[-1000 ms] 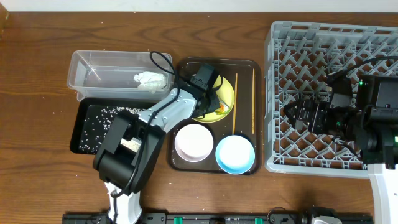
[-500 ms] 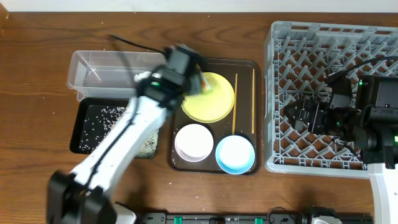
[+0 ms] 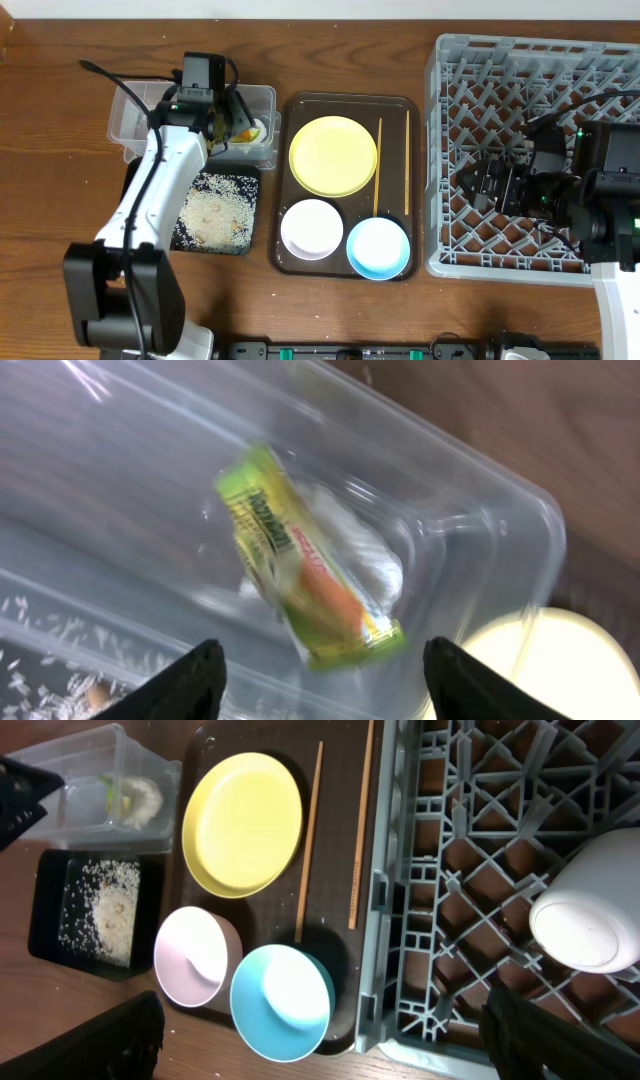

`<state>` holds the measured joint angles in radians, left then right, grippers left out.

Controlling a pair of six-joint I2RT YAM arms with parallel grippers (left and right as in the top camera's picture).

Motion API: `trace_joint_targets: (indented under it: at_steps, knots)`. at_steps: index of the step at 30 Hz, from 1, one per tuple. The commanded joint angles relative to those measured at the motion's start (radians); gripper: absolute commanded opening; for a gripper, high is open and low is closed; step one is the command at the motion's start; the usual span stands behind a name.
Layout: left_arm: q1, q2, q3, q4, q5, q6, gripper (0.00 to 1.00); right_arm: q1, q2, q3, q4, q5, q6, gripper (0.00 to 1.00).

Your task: Sort waste into correct bins and load items into the dishwasher rack

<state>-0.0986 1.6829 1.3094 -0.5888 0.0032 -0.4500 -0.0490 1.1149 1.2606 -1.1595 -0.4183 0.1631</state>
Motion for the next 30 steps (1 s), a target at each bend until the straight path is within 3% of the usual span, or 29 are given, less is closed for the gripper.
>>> trace_joint_targets:
  at_steps: [1,6,8,16,26,30]
  knots:
    - [-0.029,-0.085,0.011,-0.063,0.065,0.15,0.67,0.018,0.003,-0.006,-0.004,0.0,-0.016,0.99]
    - [-0.108,-0.248,0.011,-0.206,0.064,0.303,0.68,0.018,0.003,-0.006,-0.002,0.0,-0.015,0.99]
    - [-0.143,-0.323,0.011,-0.254,0.063,0.333,0.79,0.018,0.003,-0.006,0.006,-0.001,-0.014,0.99]
    - [-0.218,-0.578,0.011,-0.285,0.064,0.334,0.85,0.018,0.003,-0.006,0.011,0.0,-0.015,0.99]
    - [-0.219,-0.688,0.011,-0.322,0.06,0.335,0.89,0.018,0.003,-0.006,0.011,0.0,-0.015,0.99]
    - [-0.215,-0.766,-0.031,-0.314,-0.074,0.372,0.9,0.018,0.003,-0.006,0.011,0.0,-0.015,0.99]
